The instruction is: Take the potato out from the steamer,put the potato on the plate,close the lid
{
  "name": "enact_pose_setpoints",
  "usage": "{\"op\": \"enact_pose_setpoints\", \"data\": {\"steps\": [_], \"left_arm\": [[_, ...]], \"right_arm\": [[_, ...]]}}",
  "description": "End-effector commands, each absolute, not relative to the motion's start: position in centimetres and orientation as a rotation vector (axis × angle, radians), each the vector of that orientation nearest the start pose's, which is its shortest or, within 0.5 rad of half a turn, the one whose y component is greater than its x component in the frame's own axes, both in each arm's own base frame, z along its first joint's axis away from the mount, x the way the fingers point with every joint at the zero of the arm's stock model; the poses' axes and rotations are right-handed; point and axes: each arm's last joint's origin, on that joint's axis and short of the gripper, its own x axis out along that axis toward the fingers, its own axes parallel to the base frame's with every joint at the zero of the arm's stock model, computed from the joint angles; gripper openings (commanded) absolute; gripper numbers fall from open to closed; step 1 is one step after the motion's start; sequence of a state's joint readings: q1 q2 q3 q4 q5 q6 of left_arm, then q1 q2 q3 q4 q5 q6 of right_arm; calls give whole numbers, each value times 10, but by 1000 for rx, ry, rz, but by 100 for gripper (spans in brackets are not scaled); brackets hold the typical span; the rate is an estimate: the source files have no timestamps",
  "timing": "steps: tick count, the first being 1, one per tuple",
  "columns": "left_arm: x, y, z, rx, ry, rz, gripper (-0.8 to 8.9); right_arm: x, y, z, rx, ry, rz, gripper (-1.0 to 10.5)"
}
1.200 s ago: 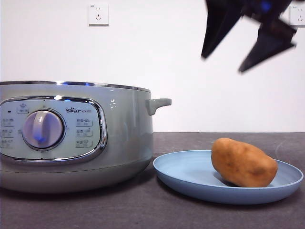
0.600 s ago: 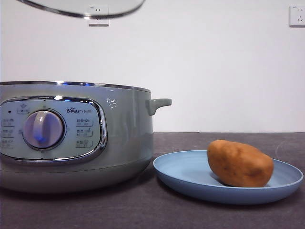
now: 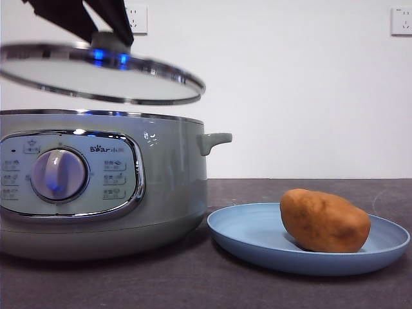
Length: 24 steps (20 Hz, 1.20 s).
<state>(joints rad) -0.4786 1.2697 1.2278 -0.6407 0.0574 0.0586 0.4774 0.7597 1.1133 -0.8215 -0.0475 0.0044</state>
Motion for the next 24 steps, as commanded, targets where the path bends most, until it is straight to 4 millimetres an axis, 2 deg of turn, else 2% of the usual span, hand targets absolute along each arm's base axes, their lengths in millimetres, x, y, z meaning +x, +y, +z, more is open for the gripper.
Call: {"op": "enact_pose_setpoints", "data": {"steps": [1, 6, 14, 24], "left_arm": [[234, -123, 339, 184, 635, -530, -9], [234, -123, 318, 180, 684, -521, -9], [234, -121, 317, 192, 691, -489, -9], [230, -123, 311, 151, 771, -589, -9]], "right_arm": [[109, 58, 384, -90, 457, 511, -8], [109, 58, 384, -91, 457, 511, -8], [109, 58, 384, -90, 457, 512, -8], [109, 58, 384, -89, 458, 516, -8]]}}
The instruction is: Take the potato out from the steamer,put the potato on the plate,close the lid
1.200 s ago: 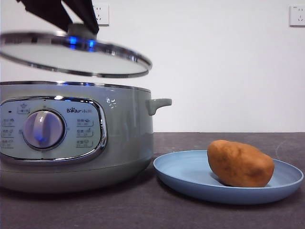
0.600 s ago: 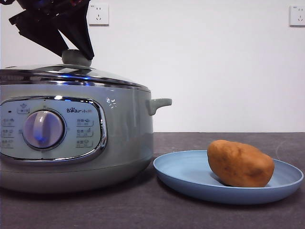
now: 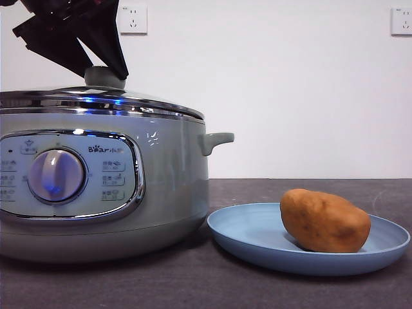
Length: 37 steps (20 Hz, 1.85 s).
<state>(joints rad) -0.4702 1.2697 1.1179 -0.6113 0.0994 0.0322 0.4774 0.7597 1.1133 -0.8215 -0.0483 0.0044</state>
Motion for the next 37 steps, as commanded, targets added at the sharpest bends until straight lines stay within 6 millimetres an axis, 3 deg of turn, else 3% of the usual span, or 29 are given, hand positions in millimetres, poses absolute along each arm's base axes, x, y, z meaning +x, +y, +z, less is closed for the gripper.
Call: {"op": "enact_pose_setpoints", "data": {"steps": [1, 7, 21, 24, 28, 34, 37], "left_arm": [[230, -123, 309, 153, 774, -587, -9], [228, -121, 275, 174, 824, -554, -9], [228, -119, 272, 205, 835, -507, 4], [229, -120, 274, 199, 812, -509, 209], [231, -121, 276, 189, 783, -509, 325], [233, -122, 282, 158, 741, -505, 381], [236, -123, 296, 150, 700, -507, 381]], "right_arm": [[109, 58, 384, -89, 458, 517, -8], [109, 58, 384, -89, 462, 519, -8], [109, 58, 384, -89, 462, 519, -8], [109, 58, 384, -89, 462, 519, -8], [109, 58, 384, -89, 462, 519, -8], [109, 58, 384, -90, 461, 519, -8], [109, 58, 384, -90, 461, 519, -8]]}}
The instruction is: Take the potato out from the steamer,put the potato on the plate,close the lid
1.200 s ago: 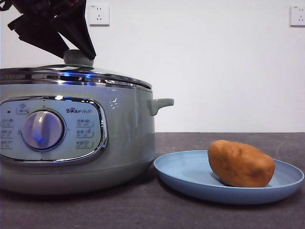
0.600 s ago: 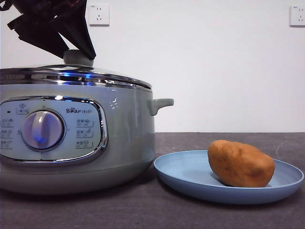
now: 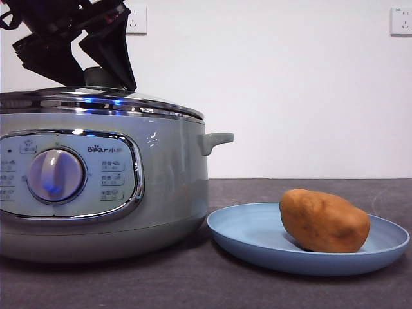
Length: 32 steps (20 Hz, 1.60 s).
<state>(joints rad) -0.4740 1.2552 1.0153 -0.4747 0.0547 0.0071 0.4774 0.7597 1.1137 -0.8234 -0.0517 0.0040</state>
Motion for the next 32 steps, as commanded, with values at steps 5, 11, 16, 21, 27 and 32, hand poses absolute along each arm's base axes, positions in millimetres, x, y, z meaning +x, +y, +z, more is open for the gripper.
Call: {"op": "enact_pose_setpoints", "data": {"steps": [5, 11, 16, 21, 27, 32], "left_arm": [[237, -124, 344, 123, 574, -515, 381], [212, -111, 414, 94, 421, -525, 377], [161, -85, 457, 55, 238, -535, 243], [110, -58, 465, 59, 216, -535, -8], [95, -51, 457, 75, 298, -527, -8], [94, -50, 451, 67, 369, -524, -3]], "right_arm": [[109, 58, 384, -89, 461, 519, -8], [109, 58, 384, -89, 460, 519, -8], [110, 59, 386, -83, 431, 521, -8], [110, 59, 388, -80, 419, 522, -8], [111, 59, 389, -78, 407, 522, -8], [111, 59, 389, -78, 406, 517, -1]]}}
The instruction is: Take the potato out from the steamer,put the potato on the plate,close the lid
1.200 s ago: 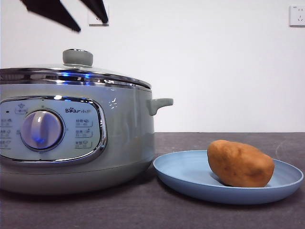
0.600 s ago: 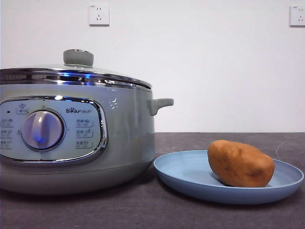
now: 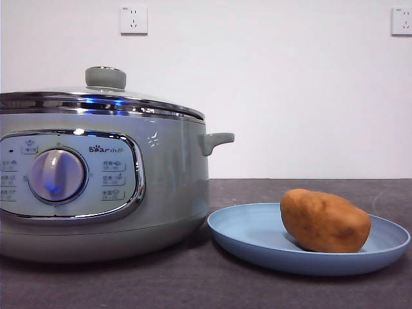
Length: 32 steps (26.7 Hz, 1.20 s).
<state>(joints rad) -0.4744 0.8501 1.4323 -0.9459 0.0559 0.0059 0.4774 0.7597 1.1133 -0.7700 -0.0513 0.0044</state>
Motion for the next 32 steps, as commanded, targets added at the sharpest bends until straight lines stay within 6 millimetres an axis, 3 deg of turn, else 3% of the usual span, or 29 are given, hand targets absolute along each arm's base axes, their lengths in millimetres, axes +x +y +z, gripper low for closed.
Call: {"op": "enact_pose_setpoints", "data": {"steps": [1, 18, 24, 28, 32], "left_arm": [[95, -51, 450, 64, 385, -522, -3], [123, -64, 440, 84, 480, -504, -3], [107, -49, 446, 45, 423, -460, -3], [87, -34, 452, -108, 359, -380, -3], [77, -25, 441, -152, 282, -320, -3]], "right_arm": [[111, 59, 389, -78, 405, 514, -1], [111, 59, 388, -80, 410, 515, -1], [111, 59, 388, -80, 411, 514, -1], [111, 59, 388, -80, 411, 514, -1], [111, 59, 388, -80, 411, 514, -1]]}}
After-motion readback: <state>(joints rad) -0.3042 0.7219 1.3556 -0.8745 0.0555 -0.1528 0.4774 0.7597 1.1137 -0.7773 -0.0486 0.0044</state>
